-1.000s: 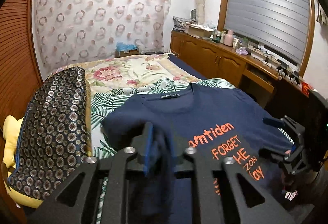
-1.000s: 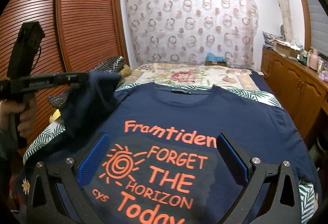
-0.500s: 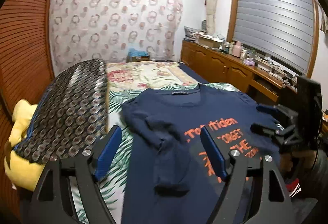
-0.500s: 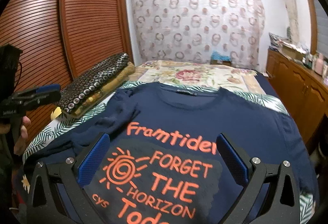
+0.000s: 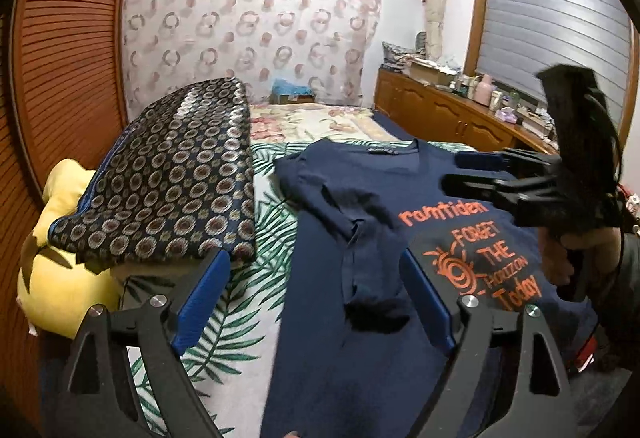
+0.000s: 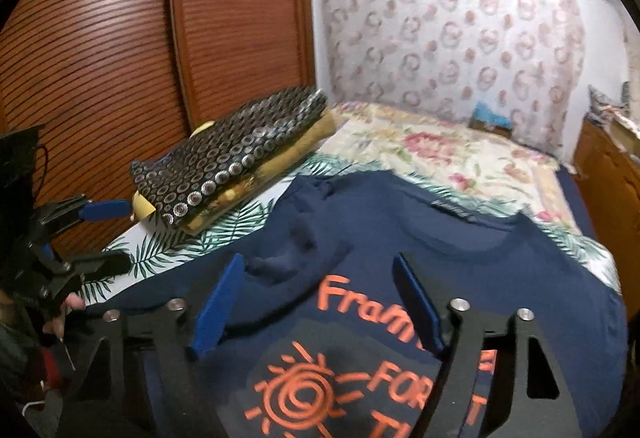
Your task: Fold small clothes
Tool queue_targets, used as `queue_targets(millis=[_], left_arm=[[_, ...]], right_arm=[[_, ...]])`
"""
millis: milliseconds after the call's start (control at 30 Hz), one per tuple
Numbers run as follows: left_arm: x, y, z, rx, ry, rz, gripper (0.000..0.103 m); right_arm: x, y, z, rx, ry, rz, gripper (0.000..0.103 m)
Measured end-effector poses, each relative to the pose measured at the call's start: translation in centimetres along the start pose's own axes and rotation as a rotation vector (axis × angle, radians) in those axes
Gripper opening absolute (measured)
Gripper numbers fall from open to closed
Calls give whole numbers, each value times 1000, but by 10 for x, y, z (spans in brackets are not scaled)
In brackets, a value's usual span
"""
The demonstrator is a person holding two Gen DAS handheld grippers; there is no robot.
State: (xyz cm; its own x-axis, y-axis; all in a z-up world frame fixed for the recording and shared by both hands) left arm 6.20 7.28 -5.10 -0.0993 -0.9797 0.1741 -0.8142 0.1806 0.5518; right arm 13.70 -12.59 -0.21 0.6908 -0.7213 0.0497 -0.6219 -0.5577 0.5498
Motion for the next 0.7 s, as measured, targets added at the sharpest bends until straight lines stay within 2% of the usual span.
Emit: queue_targets(millis=[167,367,633,700], left_arm=[[-7,1,5,-3,15,-22,87],[-15,3,12,-5,38,-33,87],[-19,2,15,-11,43,-33,87],[-18,0,15,-16,44,-31,87]], right_arm=[[1,-51,-13,-81,10,-54,61],[1,-95,-19,-163,5,-80,55],[-4,-126,-12,-234,55,-52,49],[-3,-126,-12,-232,57,-51,41]])
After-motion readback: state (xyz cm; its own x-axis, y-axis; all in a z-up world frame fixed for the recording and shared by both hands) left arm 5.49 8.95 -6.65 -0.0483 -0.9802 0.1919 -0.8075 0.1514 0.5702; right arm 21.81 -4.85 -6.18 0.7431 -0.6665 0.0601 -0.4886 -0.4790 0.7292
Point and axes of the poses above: each gripper's, at about its wrist camera, not at the fingertips, and y roughly against the way its jaws point, x to its right, z to its underside, the point moved 3 cm from there along -y, roughly the way its jaws point, and after that the axes turned 4 degrees about y, right-handed, at the moved point
